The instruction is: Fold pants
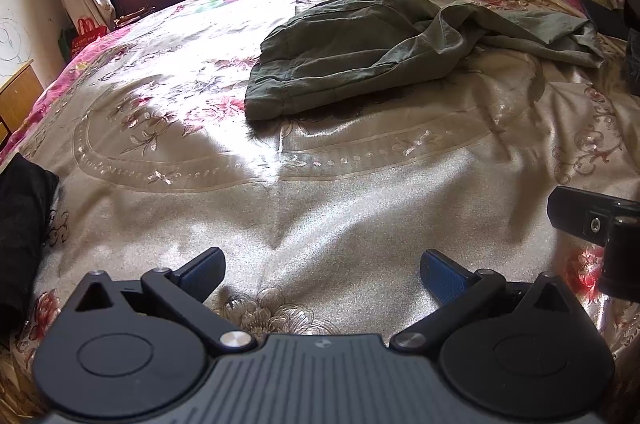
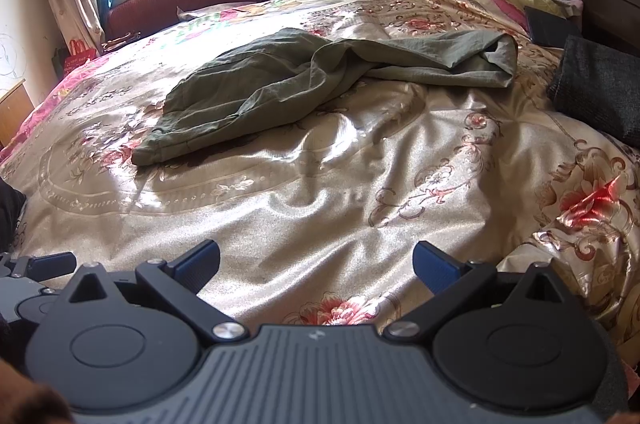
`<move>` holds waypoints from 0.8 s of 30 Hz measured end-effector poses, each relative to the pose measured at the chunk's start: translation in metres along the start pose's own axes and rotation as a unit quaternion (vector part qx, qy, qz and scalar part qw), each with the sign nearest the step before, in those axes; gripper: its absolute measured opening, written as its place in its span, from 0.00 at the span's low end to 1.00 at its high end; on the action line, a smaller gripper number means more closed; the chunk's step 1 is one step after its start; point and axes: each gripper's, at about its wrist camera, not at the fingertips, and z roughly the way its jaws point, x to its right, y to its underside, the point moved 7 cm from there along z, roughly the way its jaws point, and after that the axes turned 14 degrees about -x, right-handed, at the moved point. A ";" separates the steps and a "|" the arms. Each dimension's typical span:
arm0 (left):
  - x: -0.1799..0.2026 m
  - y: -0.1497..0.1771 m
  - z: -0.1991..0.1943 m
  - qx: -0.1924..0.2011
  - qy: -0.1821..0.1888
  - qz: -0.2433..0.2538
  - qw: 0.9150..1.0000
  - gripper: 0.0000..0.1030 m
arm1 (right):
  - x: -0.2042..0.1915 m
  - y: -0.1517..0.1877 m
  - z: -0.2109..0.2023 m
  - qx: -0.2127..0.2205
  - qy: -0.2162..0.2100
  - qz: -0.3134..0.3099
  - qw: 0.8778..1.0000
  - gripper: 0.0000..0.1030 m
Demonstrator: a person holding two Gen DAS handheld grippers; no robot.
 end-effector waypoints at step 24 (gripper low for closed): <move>0.002 0.000 0.001 0.001 0.000 0.007 1.000 1.00 | 0.000 0.000 0.003 -0.003 -0.001 0.001 1.000 0.99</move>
